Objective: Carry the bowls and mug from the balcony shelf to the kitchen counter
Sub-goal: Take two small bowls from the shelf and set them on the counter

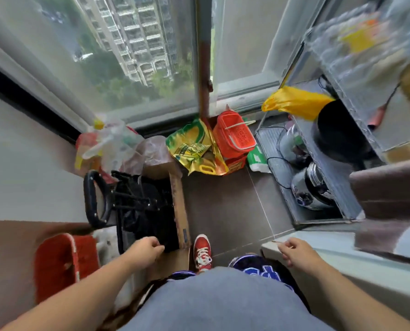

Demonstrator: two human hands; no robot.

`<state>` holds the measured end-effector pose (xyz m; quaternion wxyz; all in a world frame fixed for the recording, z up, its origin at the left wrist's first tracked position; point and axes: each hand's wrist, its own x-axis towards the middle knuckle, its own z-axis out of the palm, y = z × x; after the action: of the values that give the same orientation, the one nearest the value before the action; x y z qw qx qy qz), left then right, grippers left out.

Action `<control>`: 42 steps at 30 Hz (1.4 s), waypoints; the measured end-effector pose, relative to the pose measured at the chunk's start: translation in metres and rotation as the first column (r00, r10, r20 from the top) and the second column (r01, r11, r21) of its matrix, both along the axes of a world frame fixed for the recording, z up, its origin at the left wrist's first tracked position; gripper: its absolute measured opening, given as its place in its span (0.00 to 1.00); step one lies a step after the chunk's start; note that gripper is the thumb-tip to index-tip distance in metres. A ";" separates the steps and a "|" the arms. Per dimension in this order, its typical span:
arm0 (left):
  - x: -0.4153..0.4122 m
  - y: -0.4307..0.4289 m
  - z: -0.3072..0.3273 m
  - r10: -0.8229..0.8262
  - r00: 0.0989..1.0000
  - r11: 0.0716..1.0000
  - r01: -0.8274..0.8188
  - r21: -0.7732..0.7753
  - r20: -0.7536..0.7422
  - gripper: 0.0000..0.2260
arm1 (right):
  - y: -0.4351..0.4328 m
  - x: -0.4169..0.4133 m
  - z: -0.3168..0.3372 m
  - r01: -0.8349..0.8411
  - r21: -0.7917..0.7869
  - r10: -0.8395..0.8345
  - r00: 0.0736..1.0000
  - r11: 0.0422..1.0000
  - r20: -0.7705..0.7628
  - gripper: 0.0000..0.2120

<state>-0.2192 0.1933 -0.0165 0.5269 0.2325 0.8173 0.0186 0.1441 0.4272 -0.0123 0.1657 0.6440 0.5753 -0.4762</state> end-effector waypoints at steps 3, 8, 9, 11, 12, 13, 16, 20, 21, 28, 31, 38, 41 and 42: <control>-0.017 0.070 0.011 -0.019 0.999 0.998 0.017 0.061 0.031 0.10 | 0.021 0.011 -0.001 0.037 -0.009 -0.037 0.998 0.999 0.053 0.10; -0.030 0.178 0.025 0.026 0.999 0.986 -0.033 0.164 0.043 0.09 | 0.064 0.018 -0.015 0.205 -0.083 -0.195 0.974 0.975 0.118 0.10; -0.030 0.197 0.028 0.018 0.999 0.984 -0.024 0.177 0.034 0.09 | 0.075 0.015 -0.018 0.256 -0.085 -0.244 0.961 0.963 0.133 0.09; -0.030 0.236 0.036 -0.001 1.000 0.979 -0.002 0.202 0.012 0.09 | 0.103 0.002 -0.021 0.320 -0.073 -0.307 0.940 0.945 0.146 0.09; -0.029 0.256 0.041 -0.014 1.000 0.976 0.013 0.218 0.006 0.09 | 0.120 -0.007 -0.023 0.322 -0.065 -0.312 0.941 0.945 0.128 0.10; -0.029 0.277 0.046 -0.036 0.999 0.971 0.034 0.238 0.001 0.08 | 0.138 -0.017 -0.025 0.298 -0.043 -0.292 0.951 0.954 0.102 0.11; -0.027 0.338 0.066 -0.067 0.998 0.950 0.066 0.304 -0.009 0.07 | 0.200 -0.059 -0.013 0.294 -0.019 -0.294 0.955 0.956 -0.041 0.11; -0.021 0.415 0.098 -0.076 0.997 0.885 0.078 0.460 -0.024 0.07 | 0.287 -0.107 0.035 0.195 0.143 -0.157 0.959 0.970 -0.237 0.05; -0.019 0.431 0.108 -0.075 0.997 0.864 0.080 0.496 -0.032 0.06 | 0.305 -0.116 0.050 0.185 0.189 -0.131 0.954 0.964 -0.270 0.05; -0.007 0.522 0.199 -0.191 0.977 0.662 0.196 0.723 -0.091 0.04 | 0.372 -0.161 0.164 0.232 0.388 0.014 0.844 0.892 -0.536 0.03; -0.005 0.550 0.242 -0.220 0.968 0.528 0.219 0.821 -0.116 0.04 | 0.388 -0.170 0.214 0.284 0.499 0.077 0.806 0.819 -0.587 0.04; -0.002 0.598 0.348 -0.338 0.922 0.142 0.249 0.958 -0.189 0.02 | 0.404 -0.171 0.343 0.425 0.686 0.215 0.737 0.590 -0.641 0.04; 0.001 0.612 0.398 -0.363 0.902 -0.037 0.235 0.971 -0.232 0.03 | 0.405 -0.167 0.404 0.425 0.782 0.290 0.760 0.456 -0.581 0.09; 0.002 0.617 0.414 -0.359 0.898 -0.093 0.238 0.967 -0.255 0.04 | 0.404 -0.167 0.423 0.431 0.805 0.312 0.763 0.409 -0.567 0.10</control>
<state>-0.2175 0.8102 0.3979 0.2293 0.7084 0.4620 0.4818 -0.0224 0.8315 0.4110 -0.4377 0.4428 0.7308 -0.2797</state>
